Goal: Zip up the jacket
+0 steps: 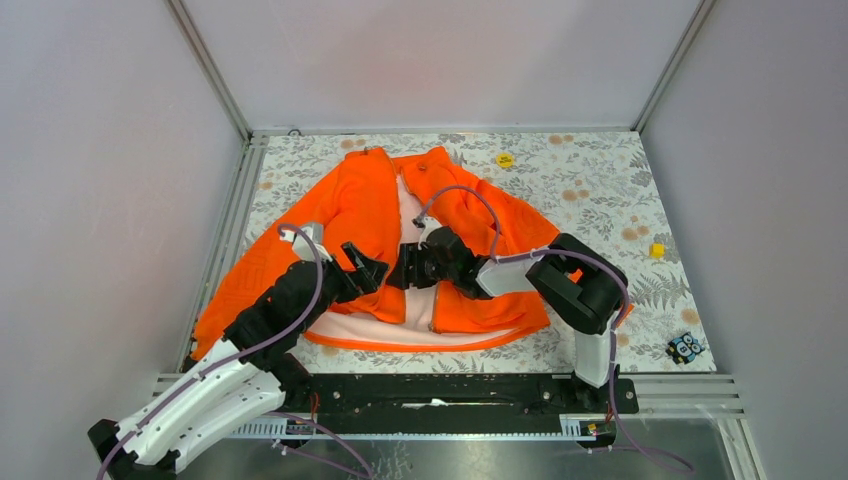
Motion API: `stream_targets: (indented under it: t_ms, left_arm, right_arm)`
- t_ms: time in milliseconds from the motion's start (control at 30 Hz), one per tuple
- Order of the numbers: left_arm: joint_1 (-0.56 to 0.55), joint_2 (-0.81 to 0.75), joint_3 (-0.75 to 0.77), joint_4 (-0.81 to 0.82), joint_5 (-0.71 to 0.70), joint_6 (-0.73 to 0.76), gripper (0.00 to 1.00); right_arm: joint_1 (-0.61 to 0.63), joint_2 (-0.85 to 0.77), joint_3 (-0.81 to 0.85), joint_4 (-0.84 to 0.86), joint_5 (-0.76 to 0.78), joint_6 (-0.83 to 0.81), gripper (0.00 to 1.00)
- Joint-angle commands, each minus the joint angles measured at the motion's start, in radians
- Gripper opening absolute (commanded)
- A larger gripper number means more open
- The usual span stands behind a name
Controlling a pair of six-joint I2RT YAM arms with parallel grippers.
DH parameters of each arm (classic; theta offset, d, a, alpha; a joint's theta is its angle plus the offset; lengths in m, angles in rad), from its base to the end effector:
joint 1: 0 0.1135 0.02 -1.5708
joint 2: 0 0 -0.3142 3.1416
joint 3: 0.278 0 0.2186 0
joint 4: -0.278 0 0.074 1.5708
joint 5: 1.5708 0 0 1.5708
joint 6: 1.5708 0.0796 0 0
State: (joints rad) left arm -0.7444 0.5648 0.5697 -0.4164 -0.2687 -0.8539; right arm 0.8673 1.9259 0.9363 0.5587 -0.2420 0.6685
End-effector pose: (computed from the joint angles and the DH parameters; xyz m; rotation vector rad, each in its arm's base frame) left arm 0.0898 -0.0540 0.2824 -0.2921 2.0290 -0.7657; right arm 0.2651 0.3420 0.2022 -0.3893 2.1745 1.1731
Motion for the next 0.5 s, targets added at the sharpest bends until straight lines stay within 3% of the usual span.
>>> stream_targets:
  t_ms: [0, 267, 400, 467]
  left_arm:
    - [0.004, 0.003, 0.004, 0.075, -0.013, 0.003, 0.99]
    - [0.004, 0.049, 0.041, 0.058, -0.013, 0.032, 0.99]
    - [0.004, 0.044, 0.059, 0.049, -0.019, 0.026, 0.99]
    - [0.004, 0.038, 0.081, 0.033, -0.022, 0.027, 0.99]
  right_arm:
    - [0.004, 0.019, -0.045, 0.022, 0.051, -0.054, 0.63]
    - [0.004, 0.086, 0.008, 0.157, -0.158, 0.050, 0.43]
    - [0.004, 0.011, 0.028, 0.187, -0.254, 0.227, 0.21]
    - [0.004, -0.039, 0.010, 0.242, -0.297, 0.411, 0.09]
